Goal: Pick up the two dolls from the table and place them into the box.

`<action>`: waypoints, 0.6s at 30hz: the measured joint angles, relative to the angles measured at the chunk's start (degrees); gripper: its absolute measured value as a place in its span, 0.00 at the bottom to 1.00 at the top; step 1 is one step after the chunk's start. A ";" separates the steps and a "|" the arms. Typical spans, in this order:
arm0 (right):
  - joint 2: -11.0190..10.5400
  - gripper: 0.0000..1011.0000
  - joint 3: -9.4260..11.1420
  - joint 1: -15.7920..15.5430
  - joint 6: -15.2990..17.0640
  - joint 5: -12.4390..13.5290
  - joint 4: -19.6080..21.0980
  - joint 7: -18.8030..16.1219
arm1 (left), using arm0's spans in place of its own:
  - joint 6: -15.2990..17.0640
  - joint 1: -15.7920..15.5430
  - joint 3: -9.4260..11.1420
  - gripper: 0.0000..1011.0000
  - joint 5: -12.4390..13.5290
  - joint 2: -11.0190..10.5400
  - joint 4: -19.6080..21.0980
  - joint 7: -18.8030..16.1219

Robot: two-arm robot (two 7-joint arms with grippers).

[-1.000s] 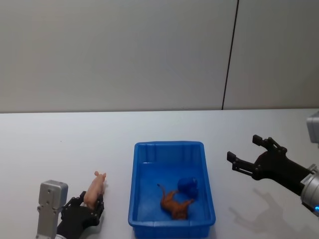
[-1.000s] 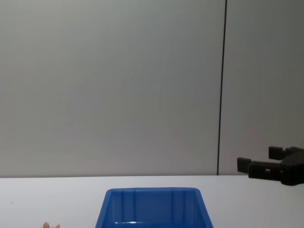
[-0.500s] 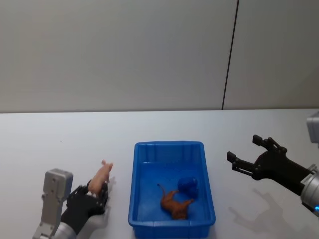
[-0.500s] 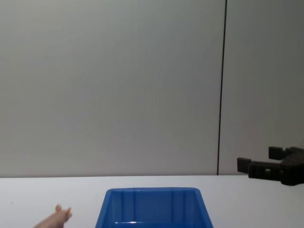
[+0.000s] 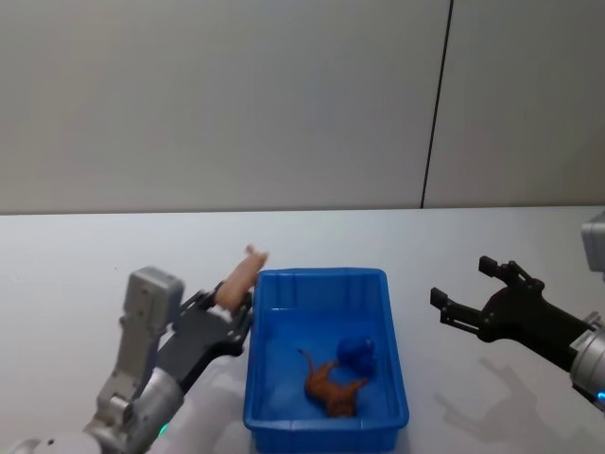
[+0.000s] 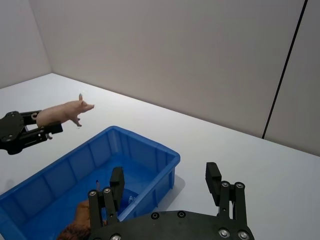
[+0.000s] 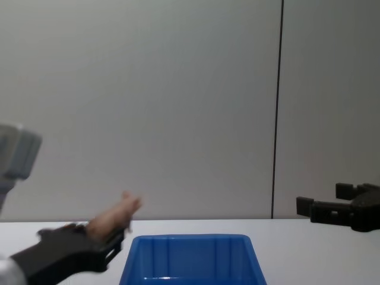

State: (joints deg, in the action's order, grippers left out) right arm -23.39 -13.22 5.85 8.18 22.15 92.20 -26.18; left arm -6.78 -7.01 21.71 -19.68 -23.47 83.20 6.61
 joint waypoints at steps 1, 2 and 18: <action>0.00 0.99 0.00 0.00 0.00 0.00 0.00 0.00 | 0.00 0.00 0.00 0.39 0.00 0.00 0.00 0.00; 0.00 0.99 0.00 0.00 0.00 0.00 0.00 0.00 | 0.12 -0.46 0.19 0.39 0.67 0.40 0.38 0.70; 0.00 0.99 0.00 0.00 0.00 0.00 0.00 0.00 | 1.84 -3.36 2.24 0.75 5.28 3.93 2.84 5.22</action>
State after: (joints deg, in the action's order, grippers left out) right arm -23.39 -13.22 5.85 8.19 22.15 92.20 -26.18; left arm -4.95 -10.37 23.95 -14.41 -19.54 86.03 11.83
